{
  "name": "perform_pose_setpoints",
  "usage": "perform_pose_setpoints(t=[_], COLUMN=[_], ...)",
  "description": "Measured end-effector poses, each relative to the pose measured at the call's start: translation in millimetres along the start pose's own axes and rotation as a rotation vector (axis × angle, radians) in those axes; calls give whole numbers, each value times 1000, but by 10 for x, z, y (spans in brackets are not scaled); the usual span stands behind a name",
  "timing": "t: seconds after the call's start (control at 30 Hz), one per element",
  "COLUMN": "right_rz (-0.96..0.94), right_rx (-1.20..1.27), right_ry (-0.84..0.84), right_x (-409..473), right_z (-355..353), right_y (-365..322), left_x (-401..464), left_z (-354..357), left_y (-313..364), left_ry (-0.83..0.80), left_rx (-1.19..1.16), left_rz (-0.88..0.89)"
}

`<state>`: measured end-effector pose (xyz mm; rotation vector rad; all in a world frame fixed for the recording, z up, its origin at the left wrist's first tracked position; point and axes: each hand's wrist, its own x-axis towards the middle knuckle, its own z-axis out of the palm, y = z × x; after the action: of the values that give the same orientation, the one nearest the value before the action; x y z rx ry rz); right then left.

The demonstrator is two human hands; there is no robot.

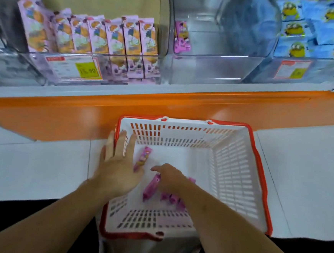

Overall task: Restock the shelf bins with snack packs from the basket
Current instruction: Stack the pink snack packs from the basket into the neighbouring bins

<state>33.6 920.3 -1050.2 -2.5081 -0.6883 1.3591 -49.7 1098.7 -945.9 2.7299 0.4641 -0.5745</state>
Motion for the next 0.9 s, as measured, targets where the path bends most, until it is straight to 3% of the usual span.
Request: perform_pose_setpoints(t=[0.2, 0.4, 0.53, 0.7, 0.77, 0.9], right_rz=[-126, -161, -180, -317, -371, -497], right_rx=[-367, -202, -106, -223, -230, -91], right_ry=[6, 57, 119, 233, 348, 605], right_x=[219, 85, -225, -955, -1374, -2174], right_z=[156, 90, -413, -1388, -1818, -2411], right_y=[76, 161, 11, -278, -381, -509], left_x=[15, 25, -6, -69, -72, -216], left_z=[70, 50, -70, -714, -1147, -1903], left_y=[23, 50, 130, 439, 635, 952], left_ry=[70, 17, -59, -70, -190, -293], left_rx=[29, 74, 89, 81, -67, -771], left_rz=[-22, -61, -85, 87, 155, 150])
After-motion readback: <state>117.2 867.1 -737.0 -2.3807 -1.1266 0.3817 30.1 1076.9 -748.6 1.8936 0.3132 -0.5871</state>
